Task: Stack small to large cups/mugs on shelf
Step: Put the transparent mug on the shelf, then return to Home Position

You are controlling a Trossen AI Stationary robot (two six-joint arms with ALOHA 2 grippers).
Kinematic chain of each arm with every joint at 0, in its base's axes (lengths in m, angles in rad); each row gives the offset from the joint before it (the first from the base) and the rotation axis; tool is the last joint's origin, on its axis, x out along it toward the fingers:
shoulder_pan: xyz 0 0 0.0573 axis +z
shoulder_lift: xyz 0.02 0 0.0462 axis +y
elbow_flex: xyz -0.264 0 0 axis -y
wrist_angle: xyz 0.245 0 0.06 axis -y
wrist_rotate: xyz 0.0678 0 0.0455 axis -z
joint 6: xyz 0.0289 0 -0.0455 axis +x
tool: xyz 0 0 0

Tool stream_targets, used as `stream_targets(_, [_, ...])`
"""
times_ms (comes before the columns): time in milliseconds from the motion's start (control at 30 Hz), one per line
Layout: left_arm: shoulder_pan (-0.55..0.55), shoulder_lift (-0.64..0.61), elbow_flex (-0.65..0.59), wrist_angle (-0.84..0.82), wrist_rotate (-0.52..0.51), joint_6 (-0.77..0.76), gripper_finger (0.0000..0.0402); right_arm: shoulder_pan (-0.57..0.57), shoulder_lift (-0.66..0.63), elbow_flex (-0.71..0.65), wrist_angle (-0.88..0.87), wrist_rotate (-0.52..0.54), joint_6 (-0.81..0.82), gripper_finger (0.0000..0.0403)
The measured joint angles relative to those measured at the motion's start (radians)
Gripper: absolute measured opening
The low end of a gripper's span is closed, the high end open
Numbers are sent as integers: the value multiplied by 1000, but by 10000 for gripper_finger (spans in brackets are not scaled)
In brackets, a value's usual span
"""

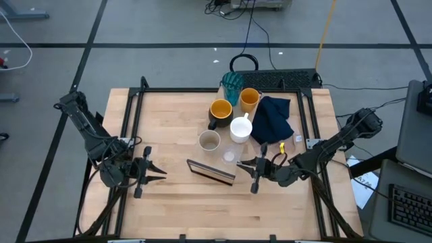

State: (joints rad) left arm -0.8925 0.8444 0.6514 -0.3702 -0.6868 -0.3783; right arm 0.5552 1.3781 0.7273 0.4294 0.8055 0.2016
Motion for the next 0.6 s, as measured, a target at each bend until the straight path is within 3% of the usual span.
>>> stream_targets(100, [0,0,0,0,0,0,69,0,0,0,0,-1,2,16])
stream_targets(367, [0,0,0,0,0,-2,69,-9,0,0,0,-51,24,88])
stream_targets(600, [0,0,0,0,2,-3,69,-16,0,0,11,-50,-17,125])
